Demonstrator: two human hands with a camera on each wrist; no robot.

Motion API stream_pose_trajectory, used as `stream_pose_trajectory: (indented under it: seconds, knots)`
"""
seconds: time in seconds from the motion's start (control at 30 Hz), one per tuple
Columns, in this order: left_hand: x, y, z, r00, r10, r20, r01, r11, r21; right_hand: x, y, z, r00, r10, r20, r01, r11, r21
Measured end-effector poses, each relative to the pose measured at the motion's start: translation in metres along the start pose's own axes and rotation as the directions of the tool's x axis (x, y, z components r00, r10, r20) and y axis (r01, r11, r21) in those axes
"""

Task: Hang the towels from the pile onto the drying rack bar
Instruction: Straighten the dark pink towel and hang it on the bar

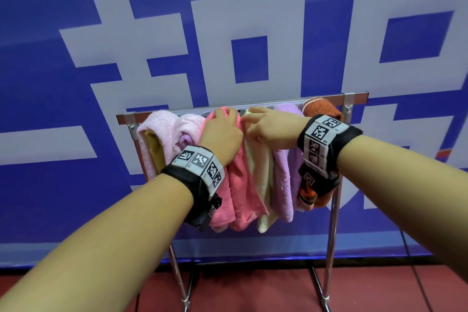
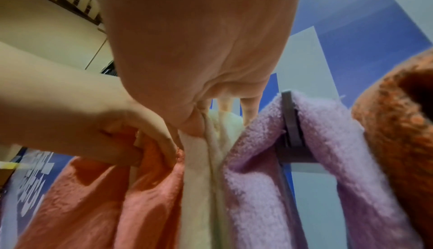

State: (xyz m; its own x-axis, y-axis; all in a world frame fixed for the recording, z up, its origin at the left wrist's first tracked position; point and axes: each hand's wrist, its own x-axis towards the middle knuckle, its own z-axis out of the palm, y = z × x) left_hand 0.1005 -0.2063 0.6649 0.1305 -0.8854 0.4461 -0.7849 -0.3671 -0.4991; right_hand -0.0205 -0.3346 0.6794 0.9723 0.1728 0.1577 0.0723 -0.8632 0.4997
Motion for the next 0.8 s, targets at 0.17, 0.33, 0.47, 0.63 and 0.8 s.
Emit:
stream_pose_trajectory:
  seconds: [0.17, 0.33, 0.47, 0.63, 0.8]
  knots:
    - [0.000, 0.005, 0.004, 0.999, 0.047, 0.020, -0.048, 0.997, 0.062, -0.004, -0.003, -0.002, 0.993, 0.069, -0.098, -0.062, 0.995, 0.074]
    - [0.000, 0.003, 0.003, 0.996, 0.082, 0.024, -0.084, 0.992, 0.098, -0.004, -0.013, 0.011, 0.965, 0.183, -0.187, -0.153, 0.975, 0.163]
    - [0.001, 0.005, -0.003, 0.997, 0.059, 0.051, -0.064, 0.993, 0.097, -0.019, -0.035, 0.011, 0.837, 0.338, -0.431, -0.283, 0.941, 0.188]
    - [-0.001, 0.001, -0.011, 0.998, 0.049, 0.037, -0.051, 0.998, 0.039, -0.024, -0.065, 0.011, 0.840, 0.508, -0.190, -0.454, 0.850, 0.268]
    - [-0.003, -0.004, -0.012, 0.999, 0.049, 0.023, -0.049, 0.999, 0.003, -0.012, -0.079, 0.021, 0.838, 0.542, 0.064, -0.546, 0.830, 0.112]
